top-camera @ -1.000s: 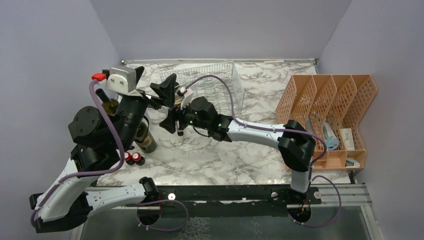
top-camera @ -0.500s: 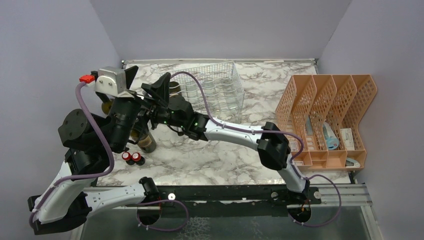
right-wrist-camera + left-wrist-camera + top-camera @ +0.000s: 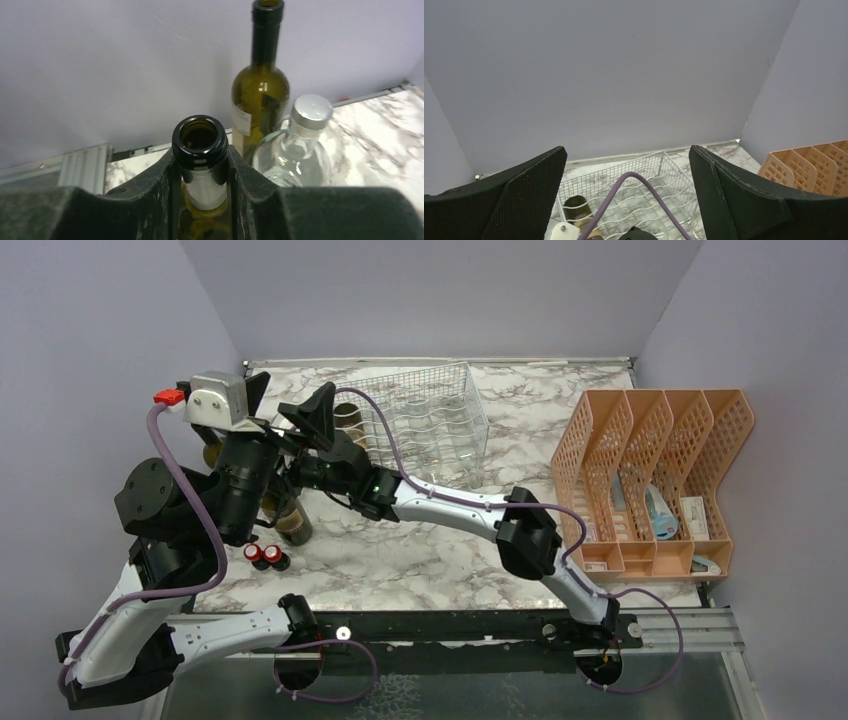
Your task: Put the wine bottle on the wine rack
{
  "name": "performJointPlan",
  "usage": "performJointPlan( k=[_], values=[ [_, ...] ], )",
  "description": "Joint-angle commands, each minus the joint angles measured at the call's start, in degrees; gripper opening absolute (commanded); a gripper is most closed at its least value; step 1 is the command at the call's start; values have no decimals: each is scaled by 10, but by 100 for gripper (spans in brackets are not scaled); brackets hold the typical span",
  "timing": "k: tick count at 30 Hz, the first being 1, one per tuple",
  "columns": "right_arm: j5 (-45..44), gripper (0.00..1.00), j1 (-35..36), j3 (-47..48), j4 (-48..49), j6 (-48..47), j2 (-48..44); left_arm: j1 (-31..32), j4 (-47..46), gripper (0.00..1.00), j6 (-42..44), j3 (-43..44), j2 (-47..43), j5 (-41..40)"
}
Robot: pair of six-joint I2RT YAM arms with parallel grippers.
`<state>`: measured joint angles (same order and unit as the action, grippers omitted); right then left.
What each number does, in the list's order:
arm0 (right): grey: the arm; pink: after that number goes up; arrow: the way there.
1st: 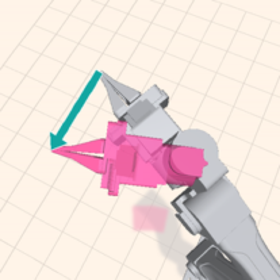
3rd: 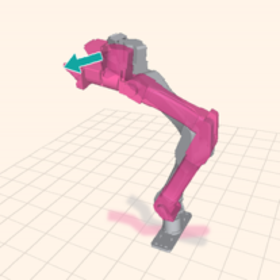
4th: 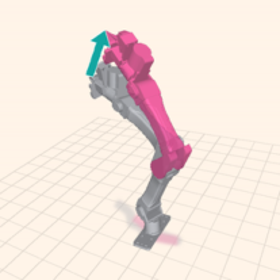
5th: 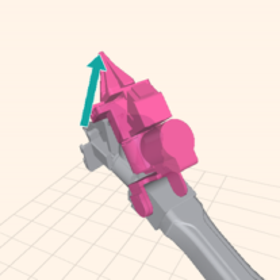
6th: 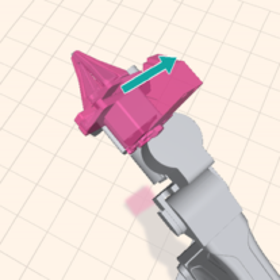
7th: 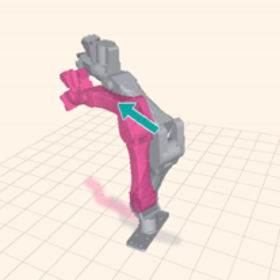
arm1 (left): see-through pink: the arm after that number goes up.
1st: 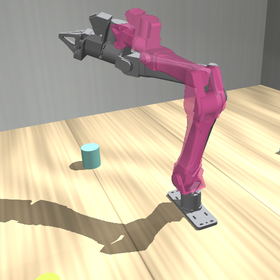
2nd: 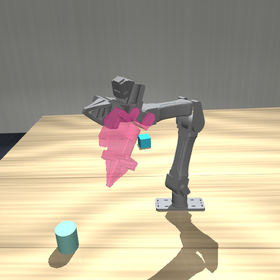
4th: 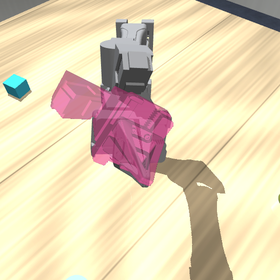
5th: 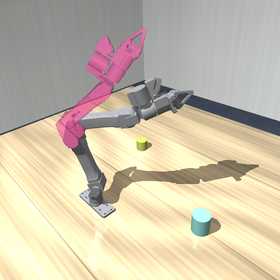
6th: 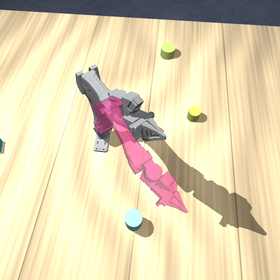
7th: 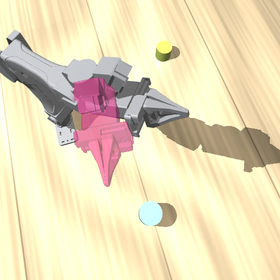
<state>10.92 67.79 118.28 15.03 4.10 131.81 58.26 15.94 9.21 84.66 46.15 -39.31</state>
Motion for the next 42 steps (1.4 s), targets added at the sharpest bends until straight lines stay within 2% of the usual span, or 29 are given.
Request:
performJointPlan(
  k=[1, 6, 14, 21, 27, 32, 38, 42],
  values=[
    [-50, 28, 24, -36, 44, -44, -33, 1, -4, 99, -4, 12, 0, -28],
    [-86, 13, 36, -143, 99, -63, -109, 1, 0, 99, -14, 14, 2, -28],
    [-94, 2, 38, -318, 146, -44, -252, 1, 12, 99, -26, 23, 8, -7],
    [-133, 1, 38, -464, 141, -33, -392, 1, 21, 99, -39, -16, 0, -9],
    [-199, 1, 38, -558, 91, -14, -512, 1, 45, 99, -64, -64, -13, -14],
    [-288, 1, 38, -641, 6, 27, -627, 1, 73, 99, -113, -178, -57, -3],
    [-413, 1, 38, -690, -58, 54, -726, 1, 52, 99, -172, -312, -101, 94],
    [-475, 1, 38, -683, -96, 59, -741, 1, -5, 99, -155, -376, -101, 225]
  ],
)
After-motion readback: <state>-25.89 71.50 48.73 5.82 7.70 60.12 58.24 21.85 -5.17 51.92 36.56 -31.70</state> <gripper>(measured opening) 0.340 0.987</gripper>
